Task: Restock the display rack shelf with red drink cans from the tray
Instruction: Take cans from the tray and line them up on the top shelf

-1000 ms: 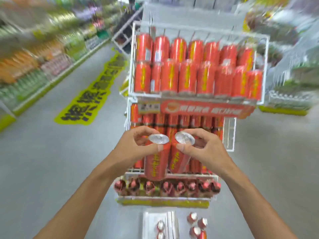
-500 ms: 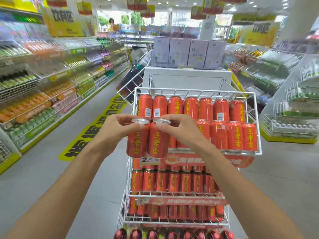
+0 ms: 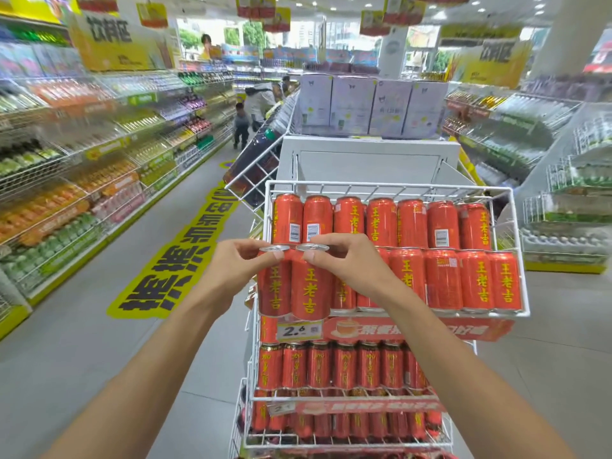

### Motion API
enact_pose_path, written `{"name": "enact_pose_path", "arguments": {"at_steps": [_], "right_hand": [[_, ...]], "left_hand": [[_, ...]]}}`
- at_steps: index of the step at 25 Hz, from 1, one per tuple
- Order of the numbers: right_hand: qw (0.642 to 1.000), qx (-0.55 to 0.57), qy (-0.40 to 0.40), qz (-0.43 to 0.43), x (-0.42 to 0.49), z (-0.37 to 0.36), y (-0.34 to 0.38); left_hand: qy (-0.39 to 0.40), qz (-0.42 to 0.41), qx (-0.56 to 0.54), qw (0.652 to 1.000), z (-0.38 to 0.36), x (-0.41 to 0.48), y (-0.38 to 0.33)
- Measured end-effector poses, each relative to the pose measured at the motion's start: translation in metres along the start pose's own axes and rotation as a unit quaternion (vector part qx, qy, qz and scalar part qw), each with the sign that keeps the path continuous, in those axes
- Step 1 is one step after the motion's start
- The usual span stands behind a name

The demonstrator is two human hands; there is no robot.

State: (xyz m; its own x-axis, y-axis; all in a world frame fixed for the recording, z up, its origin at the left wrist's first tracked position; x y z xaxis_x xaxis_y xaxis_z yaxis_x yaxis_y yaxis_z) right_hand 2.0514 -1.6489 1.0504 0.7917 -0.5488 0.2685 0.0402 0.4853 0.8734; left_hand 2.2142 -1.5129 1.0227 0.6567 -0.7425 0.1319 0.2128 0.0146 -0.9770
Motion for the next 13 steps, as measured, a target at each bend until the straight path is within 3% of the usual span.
{"name": "enact_pose_path", "arguments": {"at_steps": [5,13], "right_hand": [[1.0,0.006,-0.007,0.005,0.005,-0.001,-0.003],[1.0,0.021,-0.019,-0.006,0.005,0.001,-0.006]], "left_hand": [[0.035,0.016,0.02,0.999,0.0,0.006,0.006],[-0.086,-0.048,0.082,0.992,-0.005,-0.01,-0.007]]}}
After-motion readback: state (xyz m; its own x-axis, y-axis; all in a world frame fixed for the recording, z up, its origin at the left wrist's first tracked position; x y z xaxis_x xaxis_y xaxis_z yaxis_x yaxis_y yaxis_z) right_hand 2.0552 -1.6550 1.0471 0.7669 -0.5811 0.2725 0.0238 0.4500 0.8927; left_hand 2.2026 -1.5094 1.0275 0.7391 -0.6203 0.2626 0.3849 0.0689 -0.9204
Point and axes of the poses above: each hand's wrist, its own x-axis towards the middle knuckle, its own z-axis out of the back of the hand, y = z × x, the point moved 10 cm from there along x, towards the middle knuckle, and after that the axes turned 2 degrees about x, right-handed, at the moved point
